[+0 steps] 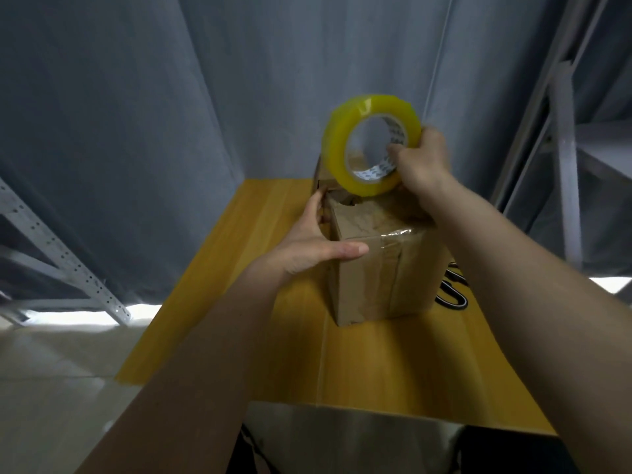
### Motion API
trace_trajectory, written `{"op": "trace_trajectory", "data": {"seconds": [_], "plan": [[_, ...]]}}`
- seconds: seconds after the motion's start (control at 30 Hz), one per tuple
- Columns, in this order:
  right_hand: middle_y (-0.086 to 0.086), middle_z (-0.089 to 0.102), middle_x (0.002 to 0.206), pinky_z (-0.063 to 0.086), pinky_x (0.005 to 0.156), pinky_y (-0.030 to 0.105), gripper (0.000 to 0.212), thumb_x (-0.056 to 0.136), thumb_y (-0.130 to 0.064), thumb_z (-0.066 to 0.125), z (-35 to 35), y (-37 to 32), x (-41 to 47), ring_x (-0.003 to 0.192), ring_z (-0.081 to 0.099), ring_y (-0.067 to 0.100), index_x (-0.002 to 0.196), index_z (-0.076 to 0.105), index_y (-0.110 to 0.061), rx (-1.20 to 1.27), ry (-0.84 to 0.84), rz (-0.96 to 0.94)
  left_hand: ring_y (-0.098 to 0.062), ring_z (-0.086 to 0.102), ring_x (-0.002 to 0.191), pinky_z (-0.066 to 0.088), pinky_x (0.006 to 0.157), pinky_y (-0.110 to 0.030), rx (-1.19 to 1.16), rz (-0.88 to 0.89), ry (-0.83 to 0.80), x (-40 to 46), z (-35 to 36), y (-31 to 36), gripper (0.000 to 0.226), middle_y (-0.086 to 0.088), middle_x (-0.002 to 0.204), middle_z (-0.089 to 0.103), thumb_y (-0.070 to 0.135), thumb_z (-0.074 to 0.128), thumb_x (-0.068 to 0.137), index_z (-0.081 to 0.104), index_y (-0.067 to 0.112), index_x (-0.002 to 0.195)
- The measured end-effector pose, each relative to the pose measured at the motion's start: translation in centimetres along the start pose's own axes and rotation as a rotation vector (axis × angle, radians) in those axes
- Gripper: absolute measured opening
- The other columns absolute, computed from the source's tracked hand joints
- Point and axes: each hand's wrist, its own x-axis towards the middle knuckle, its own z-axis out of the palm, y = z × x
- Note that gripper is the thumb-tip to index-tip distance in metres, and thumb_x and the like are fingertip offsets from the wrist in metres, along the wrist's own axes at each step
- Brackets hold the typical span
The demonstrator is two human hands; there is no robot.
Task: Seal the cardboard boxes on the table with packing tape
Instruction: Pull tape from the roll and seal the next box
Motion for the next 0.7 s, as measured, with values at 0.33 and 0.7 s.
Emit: {"op": "trace_trajectory", "data": {"seconds": [0.33,0.7], "plan": [[0.013,0.06,0.117,0.054,0.087,0.05,0.033,0.094,-0.03,0.055,-1.0,1.1,-0.1,0.101,0.063,0.035,0.121,0.05,-0.012,0.112,0.016,0.044,-0.001,0.021,0.136,0.025,0.108,-0.027,0.005,-0.041,-0.063,0.1,-0.2,0.1,0.142,0.012,0.16,0.012,0.056,0.088,0.043,-0.004,0.044,0.15],[0.007,0.06,0.116,0.051,0.091,0.049,0.029,0.094,-0.028,0.055,-0.6,1.4,-0.3,0.106,0.06,0.029,0.119,0.049,-0.016,0.125,0.048,0.013,-0.018,0.027,0.145,0.019,0.119,-0.049,-0.502,-0.212,0.136,1.5,0.7,2.5,0.084,0.001,0.156,0.033,0.066,0.057,0.083,0.029,0.026,0.151]]}}
